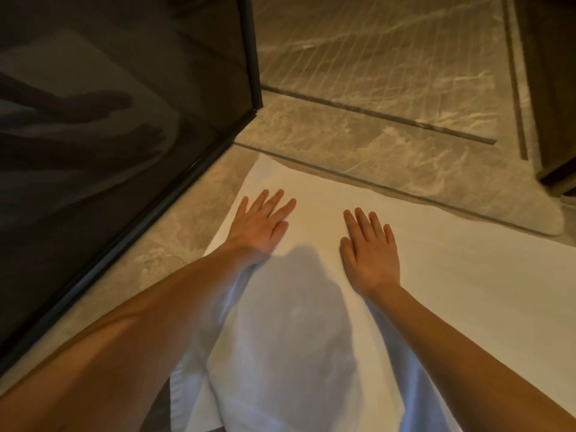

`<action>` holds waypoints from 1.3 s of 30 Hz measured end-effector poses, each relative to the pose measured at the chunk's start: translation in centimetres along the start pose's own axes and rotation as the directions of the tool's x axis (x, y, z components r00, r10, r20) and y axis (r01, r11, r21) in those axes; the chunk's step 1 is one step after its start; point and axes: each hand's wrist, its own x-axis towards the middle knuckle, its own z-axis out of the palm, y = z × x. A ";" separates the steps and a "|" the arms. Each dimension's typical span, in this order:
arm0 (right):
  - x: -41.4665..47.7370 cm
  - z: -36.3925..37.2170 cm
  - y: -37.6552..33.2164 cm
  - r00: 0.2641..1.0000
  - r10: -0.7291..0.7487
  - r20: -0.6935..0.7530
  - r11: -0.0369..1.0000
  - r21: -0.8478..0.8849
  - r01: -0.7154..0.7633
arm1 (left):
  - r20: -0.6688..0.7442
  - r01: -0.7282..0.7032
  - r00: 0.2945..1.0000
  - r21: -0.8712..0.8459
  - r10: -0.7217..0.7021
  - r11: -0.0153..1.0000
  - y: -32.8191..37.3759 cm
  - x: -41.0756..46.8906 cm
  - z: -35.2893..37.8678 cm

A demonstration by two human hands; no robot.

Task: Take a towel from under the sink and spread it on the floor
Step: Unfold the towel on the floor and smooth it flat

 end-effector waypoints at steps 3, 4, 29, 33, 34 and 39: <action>0.5 0.1 -0.1 1.000 0.003 -0.014 1.000 -0.011 -0.003 | -0.023 0.027 0.999 -0.020 -0.028 0.999 -0.4 0.8 0.5; 0.7 0.1 -0.1 1.000 0.003 -0.016 1.000 -0.012 -0.004 | -0.027 0.053 0.998 -0.030 -0.054 0.998 -0.3 1.1 0.6; 3.5 -0.3 -2.0 0.999 0.012 0.039 1.000 -0.022 -0.011 | -0.022 0.128 0.991 -0.037 -0.129 0.991 -2.5 3.0 -0.1; 2.6 -1.5 -2.1 0.999 0.021 0.043 0.999 0.031 -0.022 | -0.038 0.111 0.993 -0.037 -0.112 0.993 0.1 2.5 -0.1; 1.9 -1.8 -2.1 0.999 0.036 0.018 0.998 0.060 -0.037 | -0.043 0.076 0.996 -0.032 -0.078 0.997 1.2 2.1 0.1; -3.2 -1.5 -0.8 0.995 0.097 -0.033 0.991 0.095 -0.093 | -0.116 -0.280 0.954 -0.010 0.277 0.960 7.3 -1.8 1.8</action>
